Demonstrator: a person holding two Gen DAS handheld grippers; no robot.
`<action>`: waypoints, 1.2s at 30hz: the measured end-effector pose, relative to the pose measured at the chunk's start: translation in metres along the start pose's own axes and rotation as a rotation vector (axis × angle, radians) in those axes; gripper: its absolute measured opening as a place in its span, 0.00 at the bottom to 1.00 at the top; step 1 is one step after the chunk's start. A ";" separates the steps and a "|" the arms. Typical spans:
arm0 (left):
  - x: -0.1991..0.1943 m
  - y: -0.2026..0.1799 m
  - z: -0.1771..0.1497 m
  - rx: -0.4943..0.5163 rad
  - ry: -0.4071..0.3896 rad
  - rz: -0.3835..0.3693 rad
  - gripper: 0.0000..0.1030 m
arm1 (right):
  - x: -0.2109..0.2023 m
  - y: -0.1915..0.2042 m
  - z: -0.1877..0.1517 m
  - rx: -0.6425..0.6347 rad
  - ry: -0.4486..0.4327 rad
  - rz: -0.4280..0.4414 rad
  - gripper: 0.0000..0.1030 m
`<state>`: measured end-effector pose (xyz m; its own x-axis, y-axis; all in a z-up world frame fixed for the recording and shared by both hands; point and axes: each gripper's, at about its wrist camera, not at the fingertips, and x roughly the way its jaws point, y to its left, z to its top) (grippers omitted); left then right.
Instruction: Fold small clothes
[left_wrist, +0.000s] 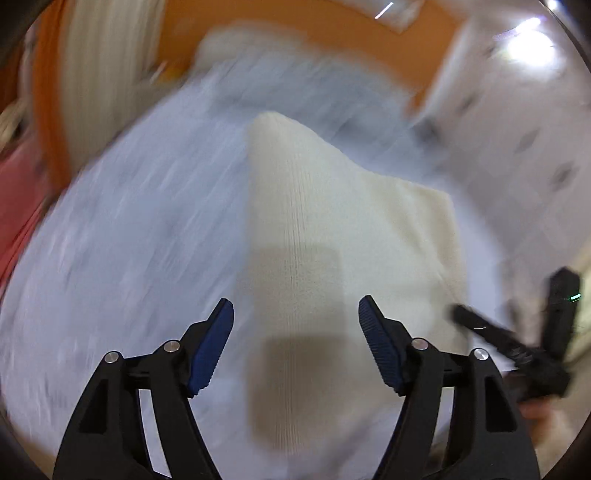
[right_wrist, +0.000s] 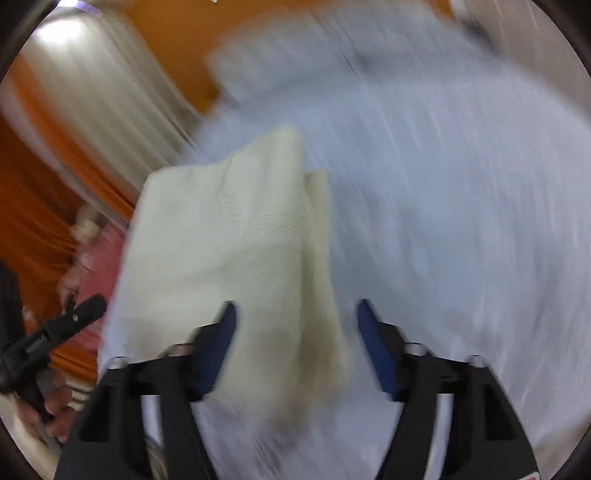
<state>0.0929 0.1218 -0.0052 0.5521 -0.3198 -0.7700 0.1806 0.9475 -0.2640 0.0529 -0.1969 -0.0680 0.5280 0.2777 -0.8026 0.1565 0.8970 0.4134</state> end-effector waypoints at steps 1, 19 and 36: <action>0.025 0.020 -0.028 -0.030 0.081 0.053 0.59 | 0.006 -0.012 -0.014 0.044 0.027 0.022 0.49; 0.063 0.003 -0.090 0.101 0.150 0.030 0.72 | 0.075 0.015 0.009 0.085 0.148 0.063 0.26; 0.102 0.049 -0.082 -0.015 0.237 0.200 0.34 | 0.095 0.003 -0.001 0.011 0.171 0.015 0.20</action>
<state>0.0913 0.1348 -0.1438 0.3698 -0.1210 -0.9212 0.0740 0.9922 -0.1006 0.1027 -0.1672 -0.1438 0.3811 0.3460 -0.8573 0.1595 0.8888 0.4296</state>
